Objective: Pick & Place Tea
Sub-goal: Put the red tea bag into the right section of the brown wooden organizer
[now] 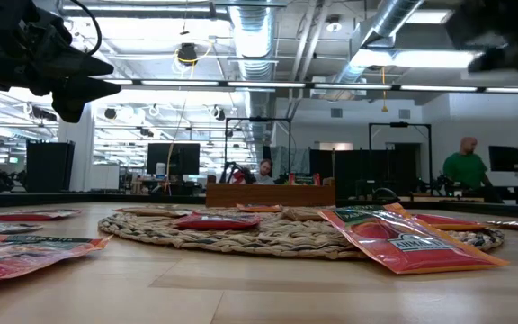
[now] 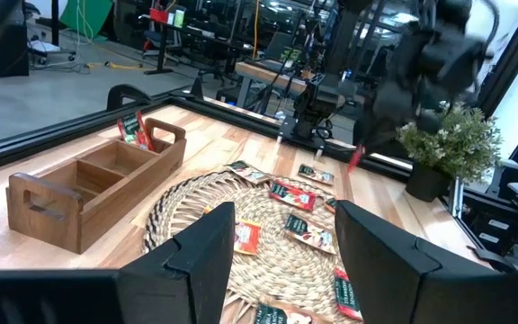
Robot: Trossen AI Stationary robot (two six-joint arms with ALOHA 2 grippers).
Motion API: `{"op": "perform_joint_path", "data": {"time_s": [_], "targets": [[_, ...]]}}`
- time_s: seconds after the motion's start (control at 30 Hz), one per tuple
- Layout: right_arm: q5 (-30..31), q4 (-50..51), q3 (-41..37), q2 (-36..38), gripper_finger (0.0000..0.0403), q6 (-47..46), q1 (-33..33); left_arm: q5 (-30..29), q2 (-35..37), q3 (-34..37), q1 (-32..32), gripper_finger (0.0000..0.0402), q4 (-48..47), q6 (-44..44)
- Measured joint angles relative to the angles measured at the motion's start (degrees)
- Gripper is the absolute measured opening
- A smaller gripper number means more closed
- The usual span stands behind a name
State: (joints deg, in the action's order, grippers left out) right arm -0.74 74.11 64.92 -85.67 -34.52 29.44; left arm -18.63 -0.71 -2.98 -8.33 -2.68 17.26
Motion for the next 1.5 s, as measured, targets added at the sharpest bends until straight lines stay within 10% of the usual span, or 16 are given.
{"op": "perform_joint_path", "data": {"time_s": [0.43, 0.83, 1.5], "targets": [[17.6, 12.3, 17.5, 0.1, 0.0000, 8.8, -8.8, 0.0, 0.0, 0.0, 0.0, 0.0185, 0.1, 0.0], [20.6, 12.1, 21.8, 0.1, 0.0000, 22.5, -19.7, 1.0, 0.0, 0.0, 0.0, 0.0185, 0.2, 0.2], [23.4, -13.3, 22.0, -5.4, 0.0000, 62.1, -42.5, 1.0, 0.0, 0.0, 0.0, 0.0185, 0.2, 0.2]]}}
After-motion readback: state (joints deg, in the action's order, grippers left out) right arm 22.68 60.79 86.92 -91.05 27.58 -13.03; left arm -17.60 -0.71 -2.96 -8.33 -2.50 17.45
